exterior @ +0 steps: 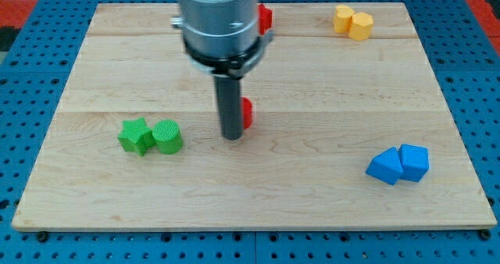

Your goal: Move the red circle into the red star

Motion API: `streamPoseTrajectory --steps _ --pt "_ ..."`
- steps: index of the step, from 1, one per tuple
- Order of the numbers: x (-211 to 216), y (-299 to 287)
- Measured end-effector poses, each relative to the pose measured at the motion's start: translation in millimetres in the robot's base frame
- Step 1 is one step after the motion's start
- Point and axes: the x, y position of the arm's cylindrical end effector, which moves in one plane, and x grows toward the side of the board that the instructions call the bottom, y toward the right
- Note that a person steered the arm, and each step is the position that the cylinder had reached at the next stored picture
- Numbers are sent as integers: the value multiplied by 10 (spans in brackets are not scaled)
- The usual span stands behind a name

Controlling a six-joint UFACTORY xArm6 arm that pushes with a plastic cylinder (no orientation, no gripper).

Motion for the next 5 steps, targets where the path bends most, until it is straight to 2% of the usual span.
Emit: streamPoseTrajectory --steps 2,3,4,5 --pt "-876 460" --pt "-1227 280" --pt "-979 276" --pt "-929 55"
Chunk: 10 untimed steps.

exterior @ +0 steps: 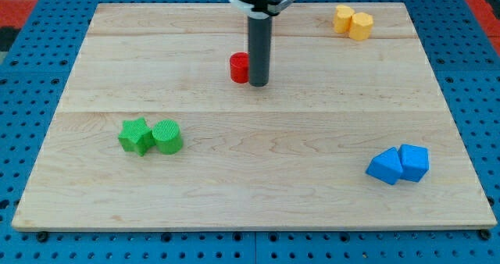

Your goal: Move the red circle into the red star

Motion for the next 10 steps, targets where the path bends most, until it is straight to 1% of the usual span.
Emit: streamPoseTrajectory --steps 1,2,3,4,5,6,7,9,10 --pt "-90 -549" --pt "-405 -562" --pt "-325 -326" --pt "-132 -274" --pt "141 13" --pt "-253 -34" --pt "-464 -71" --pt "-784 -77" --pt "-794 65"
